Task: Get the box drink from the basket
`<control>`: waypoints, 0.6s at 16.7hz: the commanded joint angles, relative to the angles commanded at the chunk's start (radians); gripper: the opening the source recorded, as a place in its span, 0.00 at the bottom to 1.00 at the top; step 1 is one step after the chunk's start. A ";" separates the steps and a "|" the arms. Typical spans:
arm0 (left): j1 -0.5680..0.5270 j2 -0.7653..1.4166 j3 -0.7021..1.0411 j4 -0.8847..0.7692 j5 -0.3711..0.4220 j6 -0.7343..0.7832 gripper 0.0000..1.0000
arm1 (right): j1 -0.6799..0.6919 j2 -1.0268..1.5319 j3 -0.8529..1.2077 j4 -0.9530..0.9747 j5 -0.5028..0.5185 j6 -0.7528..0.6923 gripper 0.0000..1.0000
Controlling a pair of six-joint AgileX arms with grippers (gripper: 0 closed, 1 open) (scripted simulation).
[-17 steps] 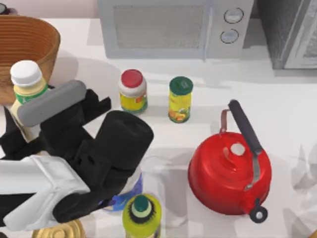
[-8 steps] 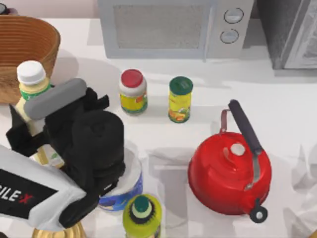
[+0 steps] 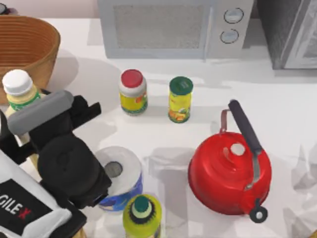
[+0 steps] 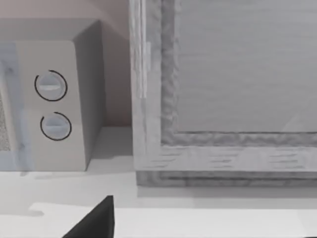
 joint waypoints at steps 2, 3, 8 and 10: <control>-0.004 -0.002 -0.011 0.028 0.006 0.012 0.00 | 0.000 0.000 0.000 0.000 0.000 0.000 1.00; -0.004 -0.002 -0.011 0.028 0.006 0.012 0.00 | 0.000 0.000 0.000 0.000 0.000 0.000 1.00; -0.004 -0.002 -0.011 0.028 0.006 0.012 0.15 | 0.000 0.000 0.000 0.000 0.000 0.000 1.00; -0.004 -0.002 -0.011 0.028 0.006 0.012 0.30 | 0.000 0.000 0.000 0.000 0.000 0.000 1.00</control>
